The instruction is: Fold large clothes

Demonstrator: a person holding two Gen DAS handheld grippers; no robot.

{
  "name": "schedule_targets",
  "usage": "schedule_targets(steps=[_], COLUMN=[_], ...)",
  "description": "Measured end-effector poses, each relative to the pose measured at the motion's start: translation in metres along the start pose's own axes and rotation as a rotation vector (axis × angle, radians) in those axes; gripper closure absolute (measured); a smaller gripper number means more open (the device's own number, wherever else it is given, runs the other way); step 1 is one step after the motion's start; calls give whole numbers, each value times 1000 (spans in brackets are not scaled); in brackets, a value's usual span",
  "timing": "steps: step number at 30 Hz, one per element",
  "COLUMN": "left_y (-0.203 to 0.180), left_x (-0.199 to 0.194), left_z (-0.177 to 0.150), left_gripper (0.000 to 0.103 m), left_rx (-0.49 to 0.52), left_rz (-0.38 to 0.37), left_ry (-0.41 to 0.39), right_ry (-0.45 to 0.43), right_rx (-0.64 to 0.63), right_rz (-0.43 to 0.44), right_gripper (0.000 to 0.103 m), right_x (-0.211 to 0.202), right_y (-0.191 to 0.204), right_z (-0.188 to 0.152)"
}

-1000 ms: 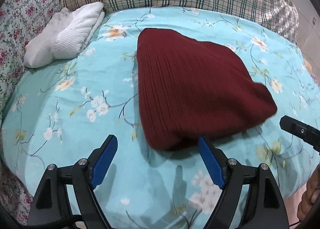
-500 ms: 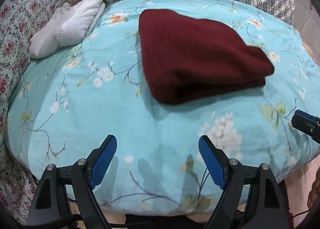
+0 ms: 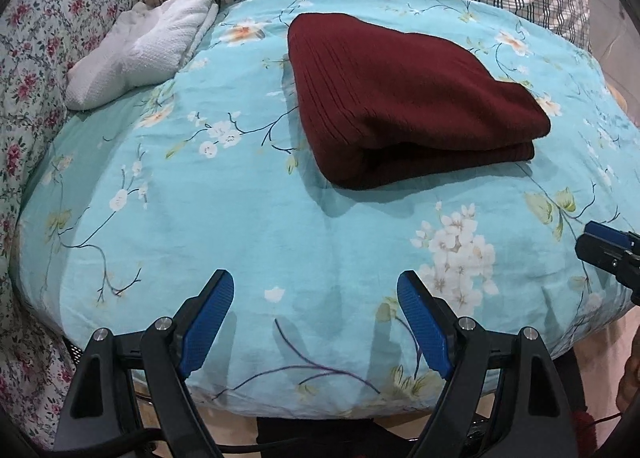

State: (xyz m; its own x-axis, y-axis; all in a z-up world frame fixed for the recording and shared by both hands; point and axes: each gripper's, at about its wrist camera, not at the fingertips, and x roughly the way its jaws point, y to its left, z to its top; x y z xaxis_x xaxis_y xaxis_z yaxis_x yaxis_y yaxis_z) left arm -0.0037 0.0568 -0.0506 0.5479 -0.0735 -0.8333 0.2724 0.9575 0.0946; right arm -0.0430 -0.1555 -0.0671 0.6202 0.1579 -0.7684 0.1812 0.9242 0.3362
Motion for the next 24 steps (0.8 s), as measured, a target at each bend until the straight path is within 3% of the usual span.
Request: schedule_targets(steps=[7,12,20,21,22,24], left_y=[26,34,37,37,38,37], left_x=[5,22,72,79,83,86], left_z=[54,96,130,133,134,139], left_gripper=[19,18,17,17,17,17], left_rx=[-124,-169,-206,-215,-226,-228], left_rz=[-150,-202,-237,-254,-278,-290], left_ry=[-33,-34,33,50,53,47], right_ry=[-38,-109,-69,-45,-6,-31], right_rx=[37,123,253,262,262,246], right_rz=[60,111,142,153,173,164], right_gripper=[39,39,39,58,94,94], right_x=[12,27,98,110,123,121], right_y=[-3,-22,-58,-61,-61,-57], right_z=[47,110,193,198,204,212])
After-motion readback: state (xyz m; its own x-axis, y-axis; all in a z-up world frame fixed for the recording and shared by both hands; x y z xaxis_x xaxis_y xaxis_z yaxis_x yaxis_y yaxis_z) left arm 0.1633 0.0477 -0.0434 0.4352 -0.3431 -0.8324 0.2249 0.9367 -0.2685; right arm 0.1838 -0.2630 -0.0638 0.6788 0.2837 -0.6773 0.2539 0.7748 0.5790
